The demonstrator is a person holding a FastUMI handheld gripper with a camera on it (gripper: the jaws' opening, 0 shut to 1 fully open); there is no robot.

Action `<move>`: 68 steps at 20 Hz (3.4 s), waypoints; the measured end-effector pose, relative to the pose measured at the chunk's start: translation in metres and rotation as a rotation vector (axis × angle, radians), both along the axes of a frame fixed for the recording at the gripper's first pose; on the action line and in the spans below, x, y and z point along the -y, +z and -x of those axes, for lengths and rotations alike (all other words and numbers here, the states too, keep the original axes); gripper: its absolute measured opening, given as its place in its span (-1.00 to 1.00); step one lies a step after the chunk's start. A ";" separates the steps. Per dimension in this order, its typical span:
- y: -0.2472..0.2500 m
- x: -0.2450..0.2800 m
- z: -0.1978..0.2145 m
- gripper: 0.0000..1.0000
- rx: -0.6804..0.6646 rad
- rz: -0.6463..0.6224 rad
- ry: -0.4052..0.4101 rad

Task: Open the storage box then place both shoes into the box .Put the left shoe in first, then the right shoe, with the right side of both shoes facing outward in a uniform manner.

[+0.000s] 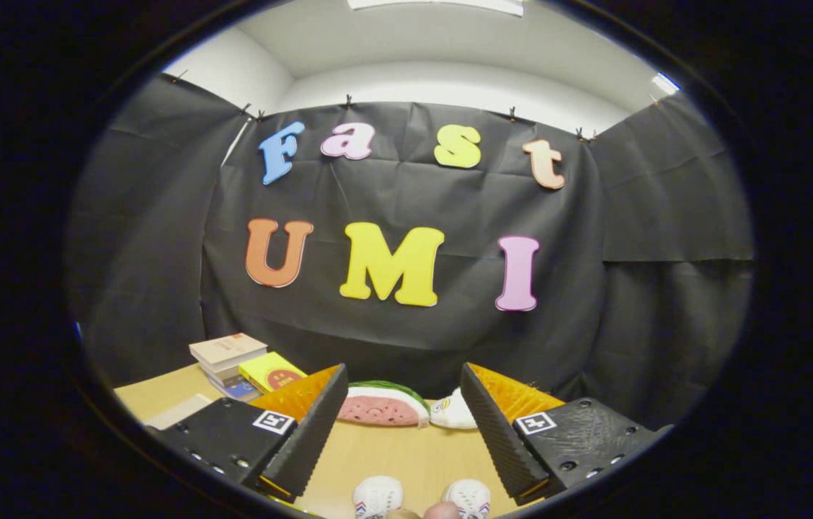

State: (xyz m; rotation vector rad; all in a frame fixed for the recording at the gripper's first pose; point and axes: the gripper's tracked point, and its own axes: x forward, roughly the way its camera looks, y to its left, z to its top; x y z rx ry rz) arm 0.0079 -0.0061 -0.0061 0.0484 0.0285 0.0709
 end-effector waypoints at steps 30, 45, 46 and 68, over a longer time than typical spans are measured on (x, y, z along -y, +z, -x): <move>-0.166 -0.118 0.033 0.91 -0.332 -0.156 0.290; -0.254 -0.215 0.062 0.94 -0.657 -0.474 0.363; -0.255 -0.217 0.059 0.94 -0.668 -0.507 0.369; -0.202 -0.202 0.055 -1.00 -0.743 -0.595 0.368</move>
